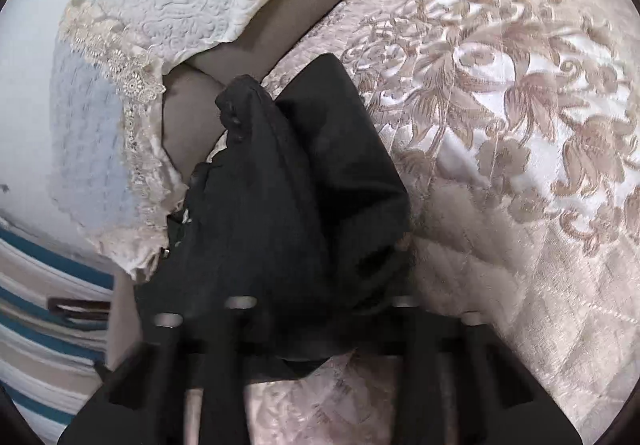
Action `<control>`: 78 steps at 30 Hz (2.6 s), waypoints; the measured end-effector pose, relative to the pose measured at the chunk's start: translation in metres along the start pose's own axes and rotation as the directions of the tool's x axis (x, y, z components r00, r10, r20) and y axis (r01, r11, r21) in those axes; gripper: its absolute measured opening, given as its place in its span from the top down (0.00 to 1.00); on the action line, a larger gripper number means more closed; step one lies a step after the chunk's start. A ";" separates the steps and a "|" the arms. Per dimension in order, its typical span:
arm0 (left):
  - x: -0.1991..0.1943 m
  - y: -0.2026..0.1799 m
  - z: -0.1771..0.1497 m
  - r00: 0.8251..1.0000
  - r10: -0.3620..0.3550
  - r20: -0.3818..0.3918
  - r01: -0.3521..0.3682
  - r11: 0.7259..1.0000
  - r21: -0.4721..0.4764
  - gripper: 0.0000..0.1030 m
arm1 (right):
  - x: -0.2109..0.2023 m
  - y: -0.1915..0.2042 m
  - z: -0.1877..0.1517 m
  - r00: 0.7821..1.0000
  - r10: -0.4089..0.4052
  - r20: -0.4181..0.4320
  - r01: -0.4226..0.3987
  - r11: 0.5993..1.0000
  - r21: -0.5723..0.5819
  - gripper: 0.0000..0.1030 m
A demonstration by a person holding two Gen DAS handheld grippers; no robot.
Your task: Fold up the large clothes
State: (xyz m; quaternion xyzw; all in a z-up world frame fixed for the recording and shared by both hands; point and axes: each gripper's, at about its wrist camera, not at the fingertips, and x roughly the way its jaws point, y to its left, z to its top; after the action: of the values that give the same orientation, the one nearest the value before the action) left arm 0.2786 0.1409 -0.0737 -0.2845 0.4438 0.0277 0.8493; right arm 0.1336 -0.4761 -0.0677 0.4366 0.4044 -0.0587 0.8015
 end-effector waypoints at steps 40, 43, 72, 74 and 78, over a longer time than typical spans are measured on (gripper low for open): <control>-0.074 -0.058 -0.056 0.990 -0.079 -0.120 0.121 0.906 0.406 0.33 | -0.116 0.014 -0.017 0.977 -0.198 0.082 0.214 0.890 -0.402 0.40; -0.025 -0.061 -0.049 0.981 -0.006 -0.194 0.082 0.919 0.387 0.35 | -0.087 0.013 0.000 0.975 -0.221 0.036 0.216 0.880 -0.423 0.40; 0.019 -0.069 -0.037 0.998 0.004 -0.066 0.022 0.919 0.392 0.82 | -0.028 -0.002 0.037 0.964 -0.251 0.084 0.264 0.884 -0.385 0.69; -0.001 -0.070 -0.036 0.999 -0.015 -0.034 0.027 0.923 0.385 0.81 | -0.047 0.010 0.031 0.960 -0.244 0.136 0.278 0.876 -0.393 0.67; -0.056 -0.063 -0.043 0.997 -0.066 0.025 0.051 0.918 0.394 0.81 | -0.102 0.038 0.000 0.949 -0.221 0.223 0.302 0.836 -0.458 0.60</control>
State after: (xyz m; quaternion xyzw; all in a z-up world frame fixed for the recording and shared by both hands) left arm 0.2319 0.0777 -0.0214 -0.1207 0.4155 -0.0821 0.8978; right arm 0.0821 -0.4794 0.0282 0.1554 0.3959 -0.0996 0.8996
